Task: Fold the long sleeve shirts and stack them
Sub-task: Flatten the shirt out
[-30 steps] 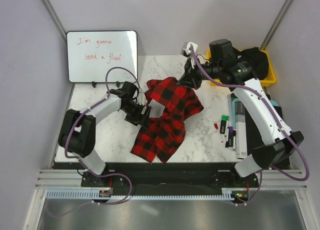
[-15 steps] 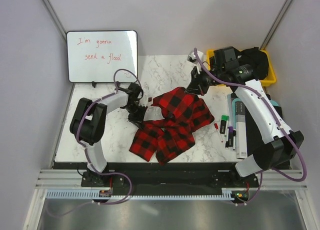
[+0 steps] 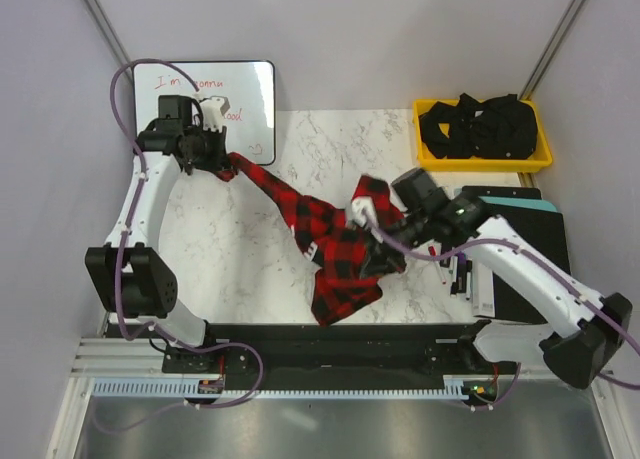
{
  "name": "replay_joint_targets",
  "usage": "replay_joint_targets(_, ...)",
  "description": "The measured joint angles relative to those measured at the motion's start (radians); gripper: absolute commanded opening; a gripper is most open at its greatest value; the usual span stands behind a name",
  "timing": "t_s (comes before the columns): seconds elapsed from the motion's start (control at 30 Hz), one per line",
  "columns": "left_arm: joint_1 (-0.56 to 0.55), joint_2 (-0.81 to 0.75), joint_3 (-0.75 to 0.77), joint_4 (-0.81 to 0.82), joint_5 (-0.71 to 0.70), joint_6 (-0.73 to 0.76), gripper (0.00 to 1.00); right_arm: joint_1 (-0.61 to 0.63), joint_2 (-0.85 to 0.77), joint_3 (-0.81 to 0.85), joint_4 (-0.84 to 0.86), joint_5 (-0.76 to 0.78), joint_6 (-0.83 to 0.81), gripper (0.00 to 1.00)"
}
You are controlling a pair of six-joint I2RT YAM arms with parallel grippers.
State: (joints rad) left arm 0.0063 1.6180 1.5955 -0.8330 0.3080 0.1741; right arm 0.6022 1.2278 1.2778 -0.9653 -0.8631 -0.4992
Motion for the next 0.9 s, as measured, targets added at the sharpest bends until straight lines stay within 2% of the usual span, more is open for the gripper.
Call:
replay_joint_targets(0.07,-0.015,-0.027,-0.043,-0.001,0.001,0.011,0.02,0.146,0.034,-0.097,-0.029,0.034,-0.039,0.43)
replay_joint_targets(0.13,-0.018,-0.030,-0.101,-0.003,-0.002,0.024,0.02,0.262,0.116,-0.135,-0.069,0.086,-0.084,0.49)
replay_joint_targets(0.17,-0.017,-0.028,-0.125,-0.005,-0.007,0.029,0.02,0.293,0.150,-0.141,-0.081,0.105,-0.090,0.58)
replay_joint_targets(0.23,-0.009,-0.024,-0.179,-0.011,-0.021,0.037,0.02,0.322,0.210,-0.141,-0.094,0.132,-0.098,0.61)
replay_joint_targets(0.33,0.009,-0.024,-0.217,-0.023,-0.039,0.049,0.02,0.236,0.227,-0.128,-0.072,0.147,-0.069,0.63)
replay_joint_targets(0.43,0.022,-0.024,-0.227,-0.019,-0.046,0.053,0.02,0.079,0.248,-0.070,-0.013,0.146,0.001,0.65)
replay_joint_targets(0.47,0.025,-0.024,-0.229,-0.018,-0.046,0.054,0.02,0.027,0.265,-0.047,0.022,0.149,0.031,0.78)
replay_joint_targets(0.57,0.025,-0.018,-0.229,-0.011,-0.045,0.055,0.02,-0.090,0.328,-0.008,0.124,0.187,0.118,0.98)
replay_joint_targets(0.73,0.024,0.009,-0.229,0.001,-0.045,0.055,0.02,-0.148,0.448,-0.002,0.180,0.248,0.185,0.96)
replay_joint_targets(0.8,0.025,0.026,-0.228,0.003,-0.045,0.055,0.02,-0.148,0.510,0.002,0.188,0.251,0.202,0.81)
replay_joint_targets(0.83,0.025,0.034,-0.228,0.003,-0.045,0.054,0.02,-0.147,0.539,0.005,0.187,0.250,0.208,0.63)
replay_joint_targets(0.9,0.025,0.046,-0.228,0.005,-0.045,0.055,0.02,-0.147,0.583,0.008,0.180,0.230,0.212,0.55)
